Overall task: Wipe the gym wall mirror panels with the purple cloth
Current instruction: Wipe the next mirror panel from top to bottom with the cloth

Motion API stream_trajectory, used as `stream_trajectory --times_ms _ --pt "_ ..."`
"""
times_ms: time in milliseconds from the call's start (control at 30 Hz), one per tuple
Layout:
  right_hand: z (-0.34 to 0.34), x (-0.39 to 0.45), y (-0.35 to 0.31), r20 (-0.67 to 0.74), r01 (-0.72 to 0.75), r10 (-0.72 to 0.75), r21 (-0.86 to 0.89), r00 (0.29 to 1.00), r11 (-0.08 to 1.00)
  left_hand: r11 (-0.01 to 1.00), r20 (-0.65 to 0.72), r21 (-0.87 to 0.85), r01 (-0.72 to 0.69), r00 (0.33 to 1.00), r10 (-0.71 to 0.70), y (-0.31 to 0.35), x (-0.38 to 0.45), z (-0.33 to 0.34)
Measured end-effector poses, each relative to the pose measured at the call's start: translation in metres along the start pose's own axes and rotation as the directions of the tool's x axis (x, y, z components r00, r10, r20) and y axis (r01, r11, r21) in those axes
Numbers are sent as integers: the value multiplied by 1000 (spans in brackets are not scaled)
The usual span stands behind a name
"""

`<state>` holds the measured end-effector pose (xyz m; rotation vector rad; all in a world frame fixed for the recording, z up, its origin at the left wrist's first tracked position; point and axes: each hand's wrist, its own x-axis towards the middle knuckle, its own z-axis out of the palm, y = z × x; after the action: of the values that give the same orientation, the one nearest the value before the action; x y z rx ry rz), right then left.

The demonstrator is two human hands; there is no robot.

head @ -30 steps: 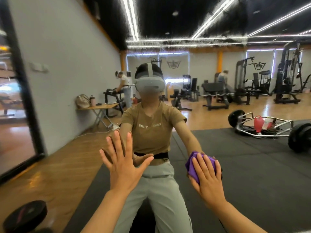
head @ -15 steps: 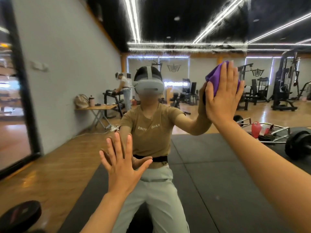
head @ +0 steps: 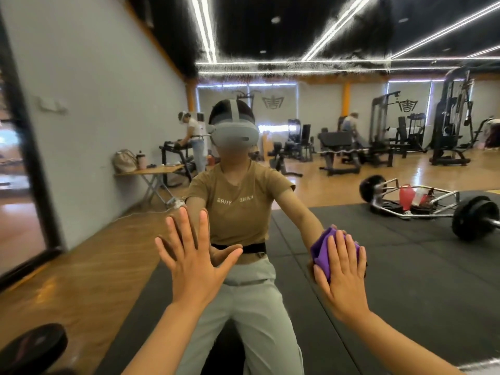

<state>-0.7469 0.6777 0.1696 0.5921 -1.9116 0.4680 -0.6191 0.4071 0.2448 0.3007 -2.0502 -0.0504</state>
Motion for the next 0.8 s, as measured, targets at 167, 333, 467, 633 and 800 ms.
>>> stream_trajectory --times_ms 167,333,467,633,800 --pt "-29 75 2 -57 -1 3 43 998 999 1000 -9 -1 -6 1000 6 -1 -1 2" --pt "-74 197 1 -152 -145 162 117 975 983 1000 -23 16 -9 1000 9 -2 -2 5" --pt "-86 220 11 -182 -85 98 77 978 993 999 -48 32 -17 999 18 -2 -1 5" --pt "-59 164 17 -235 -64 75 56 969 996 999 -89 48 -22 996 26 1 -1 7" --pt "-24 74 25 -180 58 -62 -24 982 998 997 -123 60 -44 991 51 1 -1 10"
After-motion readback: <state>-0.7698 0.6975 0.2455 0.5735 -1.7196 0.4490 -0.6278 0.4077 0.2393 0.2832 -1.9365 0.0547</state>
